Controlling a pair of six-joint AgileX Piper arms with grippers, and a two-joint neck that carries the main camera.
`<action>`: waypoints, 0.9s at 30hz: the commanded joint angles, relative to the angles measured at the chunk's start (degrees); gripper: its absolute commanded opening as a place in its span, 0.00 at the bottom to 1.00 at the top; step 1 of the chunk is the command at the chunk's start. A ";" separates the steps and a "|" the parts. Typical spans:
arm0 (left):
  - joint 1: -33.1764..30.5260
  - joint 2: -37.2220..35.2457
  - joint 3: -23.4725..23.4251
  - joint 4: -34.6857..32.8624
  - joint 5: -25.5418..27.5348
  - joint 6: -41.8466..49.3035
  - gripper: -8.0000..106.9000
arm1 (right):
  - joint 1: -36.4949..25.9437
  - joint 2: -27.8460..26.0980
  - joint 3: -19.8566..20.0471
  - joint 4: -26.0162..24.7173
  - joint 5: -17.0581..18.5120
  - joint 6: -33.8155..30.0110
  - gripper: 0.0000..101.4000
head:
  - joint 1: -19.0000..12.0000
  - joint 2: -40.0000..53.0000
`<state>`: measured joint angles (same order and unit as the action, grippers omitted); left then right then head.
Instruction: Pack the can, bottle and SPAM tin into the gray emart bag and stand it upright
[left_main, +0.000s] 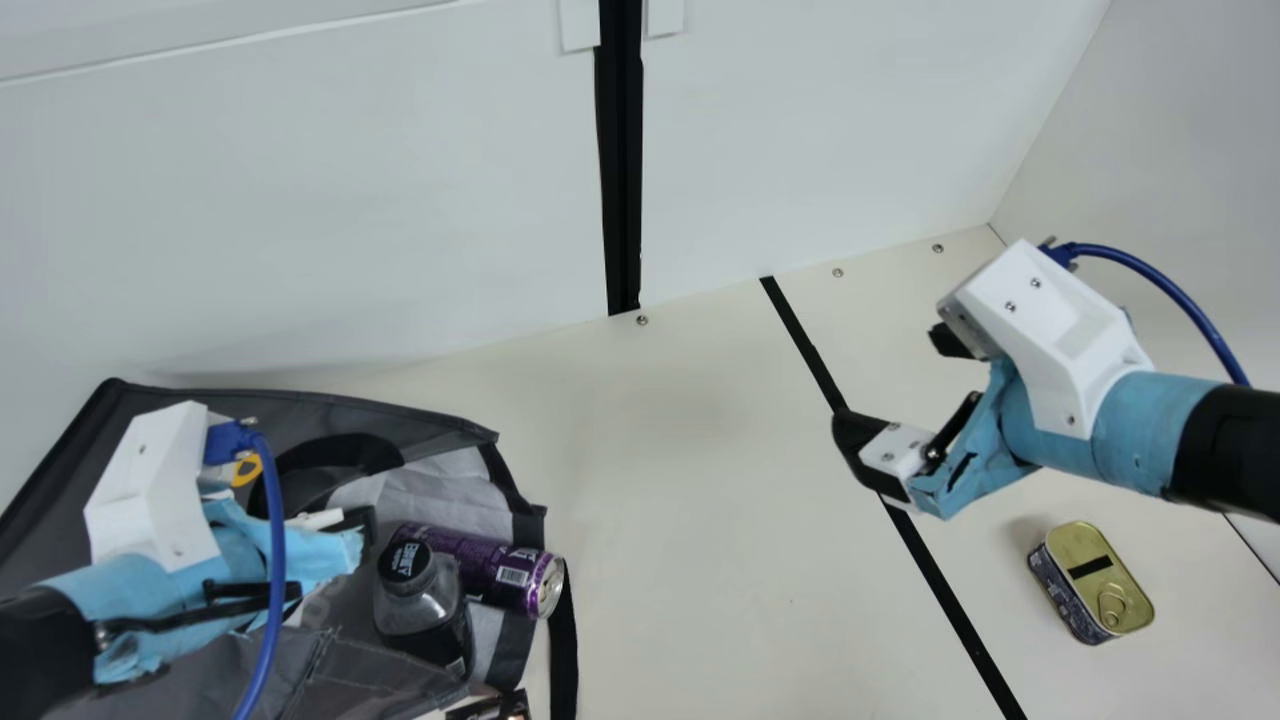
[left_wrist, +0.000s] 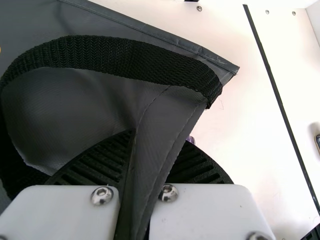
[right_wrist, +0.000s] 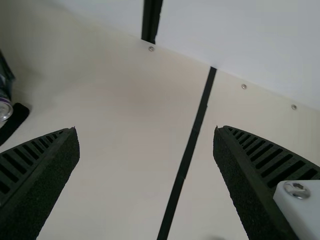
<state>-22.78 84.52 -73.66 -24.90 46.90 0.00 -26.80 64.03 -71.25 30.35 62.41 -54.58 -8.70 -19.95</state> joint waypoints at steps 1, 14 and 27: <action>0.00 0.00 0.00 0.00 0.00 0.00 0.00 | -0.01 -0.52 0.11 -3.70 -0.41 2.93 0.94 | -1.30 -0.05; 0.00 0.00 0.00 0.00 0.00 0.00 0.00 | 1.74 -4.27 0.14 -18.57 -0.20 17.22 0.94 | -1.30 -0.05; 0.00 0.00 0.00 0.00 0.00 0.00 0.00 | 3.34 -7.70 -1.14 -29.34 4.96 28.25 0.94 | -1.30 -0.05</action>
<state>-22.78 84.52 -73.66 -24.90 46.90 0.00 -23.47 56.53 -72.32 2.08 67.07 -27.35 -8.70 -19.95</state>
